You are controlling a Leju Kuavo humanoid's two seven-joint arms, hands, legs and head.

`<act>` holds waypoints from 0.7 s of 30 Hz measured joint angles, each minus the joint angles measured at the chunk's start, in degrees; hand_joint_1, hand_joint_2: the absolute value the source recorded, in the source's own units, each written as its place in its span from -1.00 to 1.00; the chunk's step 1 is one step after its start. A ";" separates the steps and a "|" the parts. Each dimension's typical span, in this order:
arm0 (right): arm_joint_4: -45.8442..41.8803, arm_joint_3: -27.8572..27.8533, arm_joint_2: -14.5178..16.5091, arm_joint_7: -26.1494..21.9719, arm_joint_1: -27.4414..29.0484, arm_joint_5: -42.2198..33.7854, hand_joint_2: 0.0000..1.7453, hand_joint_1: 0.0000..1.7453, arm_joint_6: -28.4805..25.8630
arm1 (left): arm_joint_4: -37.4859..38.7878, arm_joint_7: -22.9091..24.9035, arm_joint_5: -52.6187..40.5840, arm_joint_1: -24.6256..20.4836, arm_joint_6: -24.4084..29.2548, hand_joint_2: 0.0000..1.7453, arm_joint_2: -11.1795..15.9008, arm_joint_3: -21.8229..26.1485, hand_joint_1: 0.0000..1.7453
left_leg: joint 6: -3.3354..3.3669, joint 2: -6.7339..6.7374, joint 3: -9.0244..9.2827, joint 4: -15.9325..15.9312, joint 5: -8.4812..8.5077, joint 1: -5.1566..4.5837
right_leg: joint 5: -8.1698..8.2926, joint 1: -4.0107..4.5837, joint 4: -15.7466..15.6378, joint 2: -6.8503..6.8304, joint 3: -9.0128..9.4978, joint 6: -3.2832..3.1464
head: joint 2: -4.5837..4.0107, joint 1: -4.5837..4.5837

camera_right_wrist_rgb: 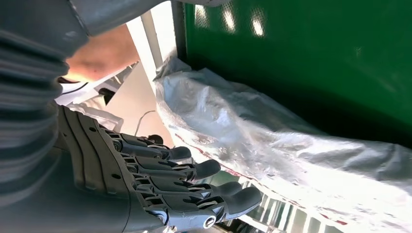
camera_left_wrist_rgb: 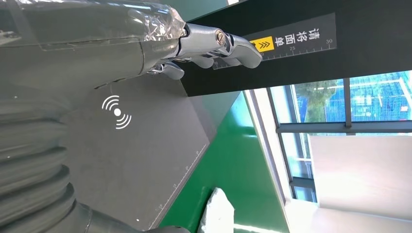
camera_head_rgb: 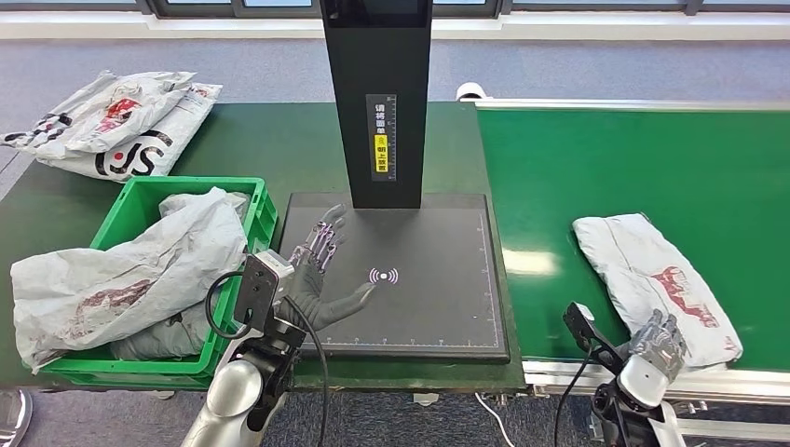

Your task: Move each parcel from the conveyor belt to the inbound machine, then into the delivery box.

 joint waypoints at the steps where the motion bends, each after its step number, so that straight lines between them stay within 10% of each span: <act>1: 0.02 -0.12 0.00 0.00 -0.03 0.11 1.00 -1.00 -0.02 | -0.01 0.00 0.00 0.00 0.01 1.00 0.00 0.00 -1.00 | 0.00 0.00 0.00 0.00 0.00 0.00 | 0.00 0.00 0.00 0.00 0.00 0.00 | -0.01 0.00; 21: -1.99 -2.73 0.01 0.05 -0.07 2.82 1.00 -1.00 -1.10 | -0.97 0.17 -0.13 0.30 0.18 1.00 0.00 0.02 -1.00 | 0.00 -0.03 -0.01 0.00 0.00 -0.01 | 0.00 -0.01 0.00 -0.10 0.00 0.00 | 0.00 0.00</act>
